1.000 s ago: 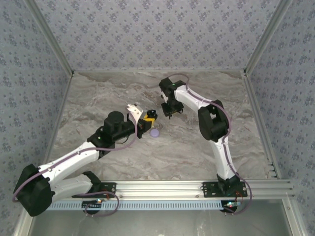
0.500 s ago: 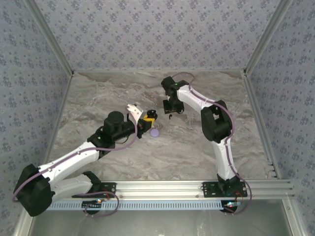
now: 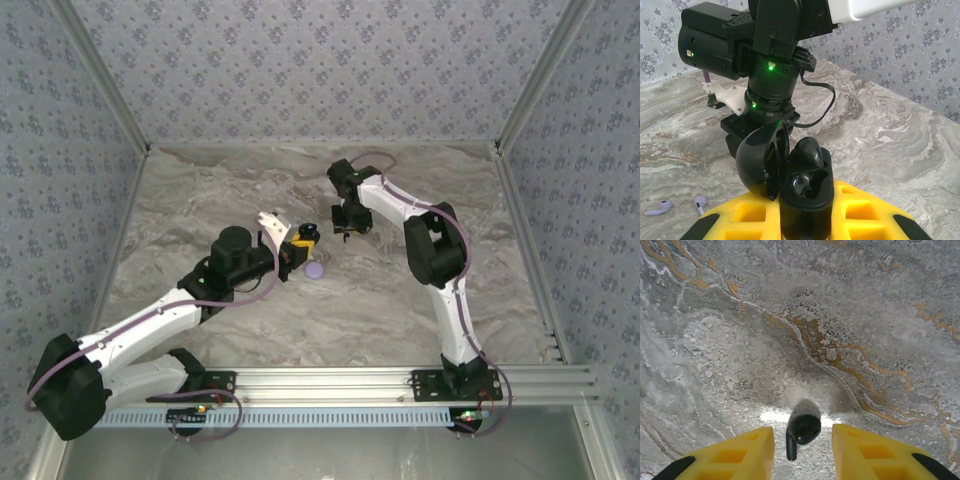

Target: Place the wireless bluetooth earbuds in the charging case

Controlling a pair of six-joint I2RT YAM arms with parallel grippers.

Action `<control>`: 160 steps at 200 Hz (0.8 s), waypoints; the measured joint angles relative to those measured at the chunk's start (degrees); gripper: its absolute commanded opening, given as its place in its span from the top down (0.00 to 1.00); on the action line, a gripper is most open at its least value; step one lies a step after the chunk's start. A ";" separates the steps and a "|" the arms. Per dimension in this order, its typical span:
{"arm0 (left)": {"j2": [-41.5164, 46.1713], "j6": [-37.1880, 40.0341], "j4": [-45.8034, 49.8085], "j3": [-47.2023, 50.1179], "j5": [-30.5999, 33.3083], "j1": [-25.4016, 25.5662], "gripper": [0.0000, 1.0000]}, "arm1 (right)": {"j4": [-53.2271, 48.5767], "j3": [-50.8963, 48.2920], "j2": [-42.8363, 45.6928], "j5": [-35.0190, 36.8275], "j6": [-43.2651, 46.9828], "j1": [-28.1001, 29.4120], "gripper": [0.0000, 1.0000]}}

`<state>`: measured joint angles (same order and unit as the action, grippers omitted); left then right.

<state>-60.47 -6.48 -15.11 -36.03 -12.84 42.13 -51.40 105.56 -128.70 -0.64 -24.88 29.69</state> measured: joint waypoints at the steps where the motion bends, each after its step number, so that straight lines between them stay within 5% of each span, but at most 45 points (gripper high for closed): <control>1: 0.00 0.00 0.00 0.00 0.00 0.00 0.90 | 0.00 0.00 0.00 0.00 -0.02 0.00 0.63; 160: 0.00 0.00 0.00 0.00 0.00 0.00 0.90 | 0.46 0.00 -1.79 -0.20 -0.26 -0.11 0.67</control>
<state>-60.47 -6.48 -15.11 -36.03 -12.84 42.13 -50.94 105.56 -130.50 -0.84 -25.15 29.58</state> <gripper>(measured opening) 0.192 0.334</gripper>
